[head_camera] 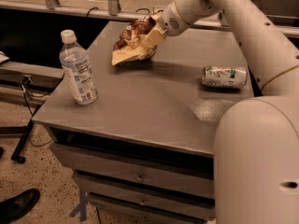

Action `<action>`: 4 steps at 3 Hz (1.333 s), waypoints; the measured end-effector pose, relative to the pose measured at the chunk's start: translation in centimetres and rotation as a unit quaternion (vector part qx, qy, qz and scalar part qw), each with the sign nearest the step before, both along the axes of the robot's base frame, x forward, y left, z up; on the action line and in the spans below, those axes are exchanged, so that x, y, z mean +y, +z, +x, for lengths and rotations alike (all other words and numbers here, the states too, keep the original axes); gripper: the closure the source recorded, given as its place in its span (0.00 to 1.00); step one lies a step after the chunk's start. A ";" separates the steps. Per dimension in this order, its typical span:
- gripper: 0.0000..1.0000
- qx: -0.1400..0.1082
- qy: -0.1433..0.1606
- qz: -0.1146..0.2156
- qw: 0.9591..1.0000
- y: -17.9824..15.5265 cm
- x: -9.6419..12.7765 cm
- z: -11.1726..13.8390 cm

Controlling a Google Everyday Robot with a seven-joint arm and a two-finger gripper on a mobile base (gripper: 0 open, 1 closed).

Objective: Move brown chip bag near blue plastic bottle

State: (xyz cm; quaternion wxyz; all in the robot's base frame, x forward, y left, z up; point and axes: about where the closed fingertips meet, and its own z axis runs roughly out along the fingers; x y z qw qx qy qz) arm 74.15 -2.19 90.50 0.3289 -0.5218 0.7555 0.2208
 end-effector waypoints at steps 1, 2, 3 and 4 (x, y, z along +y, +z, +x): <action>1.00 -0.008 0.072 -0.012 0.997 1.5 -0.9 -3.9; 1.00 -0.016 0.120 -0.033 0.992 1.8 -2.9 -6.4; 1.00 -0.022 0.148 -0.054 0.987 1.5 -5.3 -7.5; 1.00 -0.027 0.171 -0.057 0.983 1.5 -6.6 -8.9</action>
Offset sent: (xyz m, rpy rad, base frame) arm -0.0947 -0.0668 0.0274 -0.1284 -0.0511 0.3568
